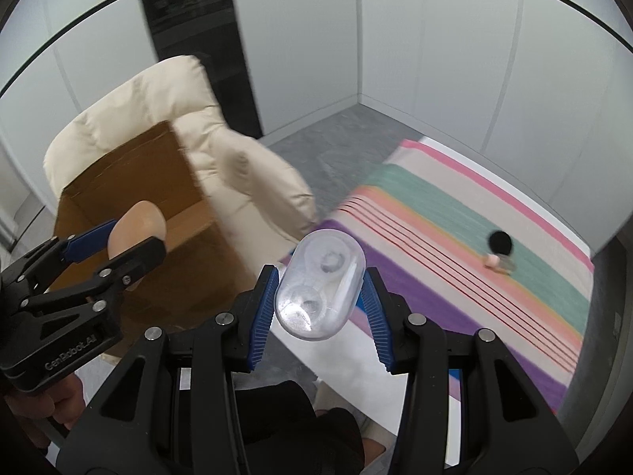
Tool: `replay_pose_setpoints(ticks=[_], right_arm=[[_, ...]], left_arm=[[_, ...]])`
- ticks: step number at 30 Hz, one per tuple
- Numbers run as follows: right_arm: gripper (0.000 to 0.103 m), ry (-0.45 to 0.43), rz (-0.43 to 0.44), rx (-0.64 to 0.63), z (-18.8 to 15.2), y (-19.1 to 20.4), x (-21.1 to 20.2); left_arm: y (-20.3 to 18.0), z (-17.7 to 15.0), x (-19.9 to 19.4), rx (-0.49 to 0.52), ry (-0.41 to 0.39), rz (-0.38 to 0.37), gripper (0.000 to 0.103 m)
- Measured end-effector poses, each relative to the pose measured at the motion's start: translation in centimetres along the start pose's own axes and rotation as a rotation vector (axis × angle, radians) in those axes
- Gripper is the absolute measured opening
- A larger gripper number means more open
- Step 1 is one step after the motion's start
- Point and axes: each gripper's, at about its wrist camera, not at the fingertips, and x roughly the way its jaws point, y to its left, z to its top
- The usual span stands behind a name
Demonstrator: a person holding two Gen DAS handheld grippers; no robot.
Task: Organize objects
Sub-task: 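Carry the sponge and clear case with both tools over the cardboard box, then open the left tool to drop the sponge while the right tool drops the clear case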
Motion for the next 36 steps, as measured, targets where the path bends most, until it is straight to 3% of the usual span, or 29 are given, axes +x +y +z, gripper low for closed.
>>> replay_pose_setpoints(ticks=[21, 26, 28, 31, 36], right_arm=[[0.046, 0.011, 0.134, -0.163, 1.7, 12.0, 2.8], [0.046, 0.014, 0.148, -0.191, 2.0, 14.4, 3.4], [0.046, 0.014, 0.152, -0.196, 2.1, 15.1, 3.6], [0.046, 0.015, 0.157, -0.201, 2.3, 16.0, 3.9], [0.046, 0.025, 0.169, -0.218, 2.6, 17.9, 4.5]], left_arm=[[11.0, -2.2, -2.5, -0.130, -0.011, 0.141, 0.066], [12.5, -2.8, -3.3, -0.150, -0.026, 0.188, 0.074], [13.1, -3.1, -3.8, -0.161, -0.027, 0.207, 0.090], [14.1, -3.7, -4.9, -0.183, -0.041, 0.224, 0.101], [16.1, -4.2, -5.6, -0.204, -0.033, 0.258, 0.103]])
